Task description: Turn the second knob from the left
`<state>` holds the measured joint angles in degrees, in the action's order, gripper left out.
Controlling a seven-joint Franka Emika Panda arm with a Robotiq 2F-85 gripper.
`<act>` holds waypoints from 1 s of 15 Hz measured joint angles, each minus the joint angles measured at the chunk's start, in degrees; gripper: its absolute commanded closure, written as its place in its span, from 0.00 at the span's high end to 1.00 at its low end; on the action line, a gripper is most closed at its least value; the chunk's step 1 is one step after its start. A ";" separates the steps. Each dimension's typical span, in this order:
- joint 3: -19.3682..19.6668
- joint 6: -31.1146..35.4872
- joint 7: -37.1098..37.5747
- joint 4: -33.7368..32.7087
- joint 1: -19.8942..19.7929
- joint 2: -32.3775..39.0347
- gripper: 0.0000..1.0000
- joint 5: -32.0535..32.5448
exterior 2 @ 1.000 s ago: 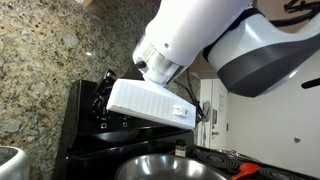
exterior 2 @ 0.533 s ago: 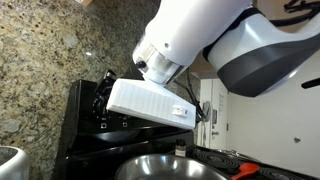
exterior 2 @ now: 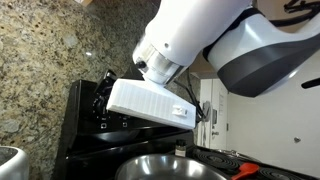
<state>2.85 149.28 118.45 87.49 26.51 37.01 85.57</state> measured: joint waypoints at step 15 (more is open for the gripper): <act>0.10 7.04 -8.96 -0.12 -3.57 0.49 1.00 0.97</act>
<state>2.95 156.33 109.49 87.37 22.94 37.50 86.54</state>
